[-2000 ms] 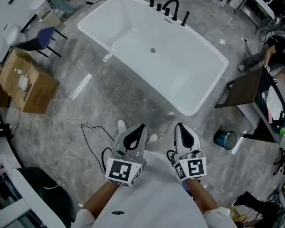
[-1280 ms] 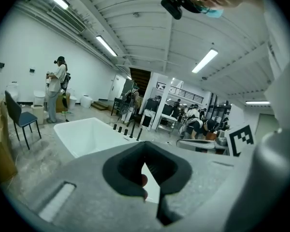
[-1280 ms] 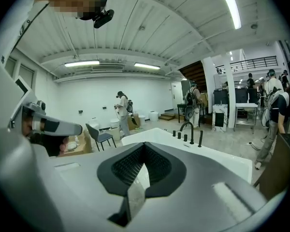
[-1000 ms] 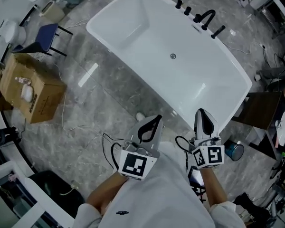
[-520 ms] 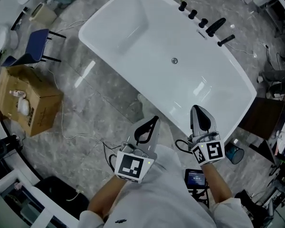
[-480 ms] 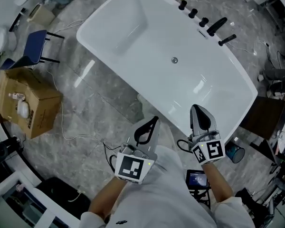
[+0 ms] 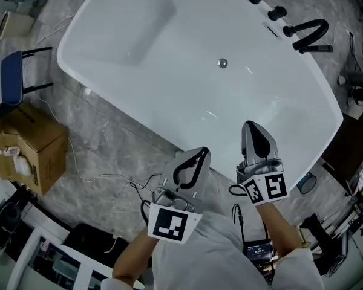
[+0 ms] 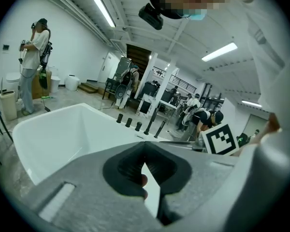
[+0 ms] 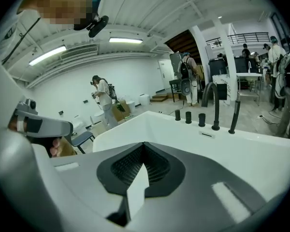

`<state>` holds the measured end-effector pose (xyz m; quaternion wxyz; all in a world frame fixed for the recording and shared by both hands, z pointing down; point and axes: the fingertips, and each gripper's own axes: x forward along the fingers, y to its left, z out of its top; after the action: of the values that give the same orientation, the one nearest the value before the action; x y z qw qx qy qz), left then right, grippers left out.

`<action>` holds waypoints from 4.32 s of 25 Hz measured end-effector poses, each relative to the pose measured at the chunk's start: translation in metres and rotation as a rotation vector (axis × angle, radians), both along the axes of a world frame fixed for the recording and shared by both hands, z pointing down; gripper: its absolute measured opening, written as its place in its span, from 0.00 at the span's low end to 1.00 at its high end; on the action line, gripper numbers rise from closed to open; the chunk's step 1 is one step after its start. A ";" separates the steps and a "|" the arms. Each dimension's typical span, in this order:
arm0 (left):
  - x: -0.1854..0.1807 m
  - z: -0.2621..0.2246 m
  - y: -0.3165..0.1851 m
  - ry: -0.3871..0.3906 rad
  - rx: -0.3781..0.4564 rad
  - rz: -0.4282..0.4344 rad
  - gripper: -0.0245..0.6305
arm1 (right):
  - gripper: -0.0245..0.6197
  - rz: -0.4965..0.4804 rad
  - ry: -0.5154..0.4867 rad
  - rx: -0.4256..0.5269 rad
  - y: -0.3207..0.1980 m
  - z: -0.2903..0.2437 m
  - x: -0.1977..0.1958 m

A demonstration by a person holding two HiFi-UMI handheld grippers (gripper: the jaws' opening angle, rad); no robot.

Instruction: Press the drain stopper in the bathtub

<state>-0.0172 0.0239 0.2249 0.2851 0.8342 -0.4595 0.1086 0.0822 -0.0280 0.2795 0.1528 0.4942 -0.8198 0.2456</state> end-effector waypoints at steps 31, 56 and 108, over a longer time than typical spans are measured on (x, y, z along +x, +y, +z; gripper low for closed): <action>0.049 0.324 -0.139 0.001 -0.080 0.196 0.04 | 0.04 0.026 0.129 -0.188 -0.143 0.389 0.029; 0.061 0.490 -0.170 -0.052 -0.142 0.230 0.04 | 0.04 0.098 0.244 -0.417 -0.185 0.629 0.074; 0.076 0.447 -0.145 -0.160 -0.244 0.251 0.04 | 0.04 0.066 0.215 -0.425 -0.144 0.534 0.079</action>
<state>0.0584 -0.1211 0.6724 0.3309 0.8329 -0.3564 0.2642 0.1616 -0.1718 0.8136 0.3319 0.5006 -0.7121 0.3634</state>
